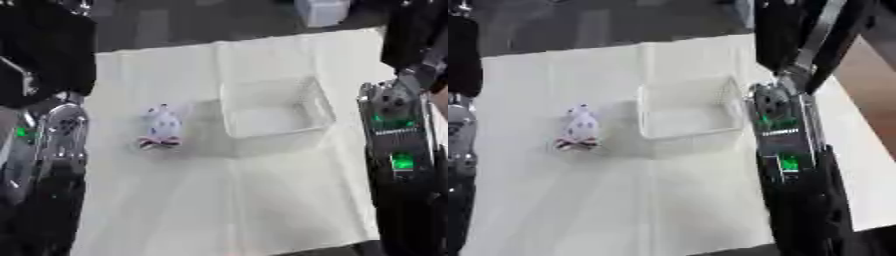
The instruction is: Pick up objects on the table and place them in the box.
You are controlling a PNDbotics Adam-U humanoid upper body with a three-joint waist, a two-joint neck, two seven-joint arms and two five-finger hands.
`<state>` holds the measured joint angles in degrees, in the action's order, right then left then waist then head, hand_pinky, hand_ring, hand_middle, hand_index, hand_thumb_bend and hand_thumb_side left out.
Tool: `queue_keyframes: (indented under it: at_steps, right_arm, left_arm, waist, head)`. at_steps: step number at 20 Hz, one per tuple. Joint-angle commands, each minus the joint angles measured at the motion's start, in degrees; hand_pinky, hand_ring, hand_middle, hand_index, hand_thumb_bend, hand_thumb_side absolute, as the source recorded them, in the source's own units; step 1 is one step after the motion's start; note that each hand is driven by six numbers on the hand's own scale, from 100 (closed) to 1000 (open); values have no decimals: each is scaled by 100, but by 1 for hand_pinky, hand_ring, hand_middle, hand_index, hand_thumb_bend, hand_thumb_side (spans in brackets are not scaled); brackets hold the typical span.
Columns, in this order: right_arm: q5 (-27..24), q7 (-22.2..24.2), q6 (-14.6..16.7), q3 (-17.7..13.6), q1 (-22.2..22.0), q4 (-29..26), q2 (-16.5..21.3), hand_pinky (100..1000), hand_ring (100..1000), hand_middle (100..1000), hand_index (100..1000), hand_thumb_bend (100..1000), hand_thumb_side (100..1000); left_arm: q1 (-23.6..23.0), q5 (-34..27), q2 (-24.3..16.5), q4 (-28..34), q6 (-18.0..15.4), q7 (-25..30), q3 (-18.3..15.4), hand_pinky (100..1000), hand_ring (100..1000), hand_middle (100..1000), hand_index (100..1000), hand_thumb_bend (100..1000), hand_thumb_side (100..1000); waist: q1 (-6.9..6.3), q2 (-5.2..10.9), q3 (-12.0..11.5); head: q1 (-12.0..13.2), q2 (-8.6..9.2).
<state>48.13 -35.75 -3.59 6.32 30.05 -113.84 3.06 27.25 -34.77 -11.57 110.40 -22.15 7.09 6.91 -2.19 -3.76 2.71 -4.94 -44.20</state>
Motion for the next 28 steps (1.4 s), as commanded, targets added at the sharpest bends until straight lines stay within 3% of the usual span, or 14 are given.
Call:
queue_keyframes:
  at_steps: [1,11,14,19,22,28]
  right_arm:
    - [-20,26,-12,-14,43,-75,62,348,491,648,836,100,860]
    - [-76,27,-35,-11,35,-75,80,344,489,648,836,100,863]
    - [-68,19,-41,-27,40,-74,93,347,490,648,836,100,861]
    - [11,-32,-22,-75,63,-75,90,352,493,648,836,100,859]
    - [50,-59,0,-87,62,-75,90,355,494,648,836,100,858]
    - [88,-84,40,-84,55,-75,92,357,495,648,836,100,858]
  left_arm:
    - [74,31,-70,49,11,17,-36,834,854,943,946,214,860]
    - [70,48,-74,40,45,53,-33,835,854,943,946,209,867]
    - [88,282,-86,21,137,157,-86,846,862,954,951,167,886]
    - [155,1209,-92,-5,375,381,-234,887,878,989,979,137,895]
    - [239,2125,-241,-157,384,609,-331,909,890,1000,1000,109,909]
    - [589,3698,-622,-702,29,810,-278,956,920,1000,1000,100,908]
  waist:
    - [9,75,10]
    - [15,67,13]
    - [14,61,-11]
    - [6,37,-37]
    - [-17,33,-25]
    - [-61,35,16]
  head:
    - [71,76]
    - [109,61]
    - [75,14]
    - [-145,8]
    - [-214,8]
    - [-202,8]
